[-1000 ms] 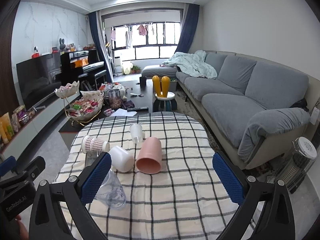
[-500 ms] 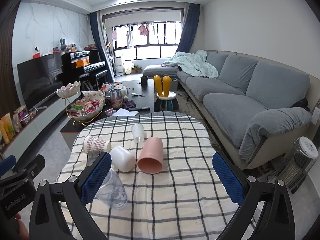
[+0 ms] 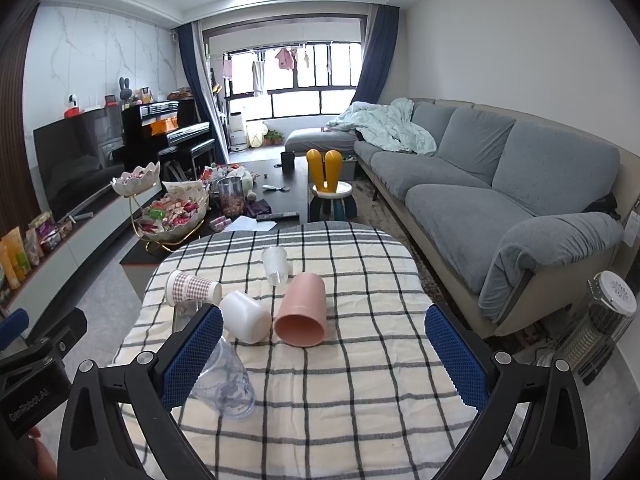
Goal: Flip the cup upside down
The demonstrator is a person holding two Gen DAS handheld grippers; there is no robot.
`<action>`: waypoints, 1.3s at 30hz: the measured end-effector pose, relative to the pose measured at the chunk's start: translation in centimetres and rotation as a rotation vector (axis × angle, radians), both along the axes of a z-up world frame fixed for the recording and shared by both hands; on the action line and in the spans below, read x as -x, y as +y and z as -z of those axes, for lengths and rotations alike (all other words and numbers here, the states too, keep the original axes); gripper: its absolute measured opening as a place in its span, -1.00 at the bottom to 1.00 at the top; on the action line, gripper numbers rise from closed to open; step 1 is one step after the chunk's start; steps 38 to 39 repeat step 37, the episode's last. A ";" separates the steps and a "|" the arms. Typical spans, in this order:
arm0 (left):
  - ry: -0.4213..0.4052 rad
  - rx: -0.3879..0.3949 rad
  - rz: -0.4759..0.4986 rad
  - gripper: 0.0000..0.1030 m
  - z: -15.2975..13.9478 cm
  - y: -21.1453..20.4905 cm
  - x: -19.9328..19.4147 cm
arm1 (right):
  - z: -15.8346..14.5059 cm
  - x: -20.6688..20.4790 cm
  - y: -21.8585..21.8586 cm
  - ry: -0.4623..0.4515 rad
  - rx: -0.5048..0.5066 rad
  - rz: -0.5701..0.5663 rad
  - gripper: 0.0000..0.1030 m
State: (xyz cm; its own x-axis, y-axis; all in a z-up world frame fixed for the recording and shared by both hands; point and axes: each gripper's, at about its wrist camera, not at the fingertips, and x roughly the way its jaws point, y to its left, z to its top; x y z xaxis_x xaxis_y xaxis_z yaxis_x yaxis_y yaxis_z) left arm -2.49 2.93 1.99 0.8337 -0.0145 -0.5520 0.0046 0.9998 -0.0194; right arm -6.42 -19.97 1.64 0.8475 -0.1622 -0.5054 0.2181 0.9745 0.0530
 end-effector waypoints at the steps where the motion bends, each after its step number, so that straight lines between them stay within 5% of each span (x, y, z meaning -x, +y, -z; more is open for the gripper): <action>1: 0.001 0.000 0.001 1.00 0.0 0.0 0.0 | 0.0 0.0 0.0 -0.001 -0.001 0.000 0.98; 39: 0.039 0.001 -0.032 1.00 0.8 0.1 -0.6 | -0.1 0.0 -0.2 0.001 0.001 0.002 0.98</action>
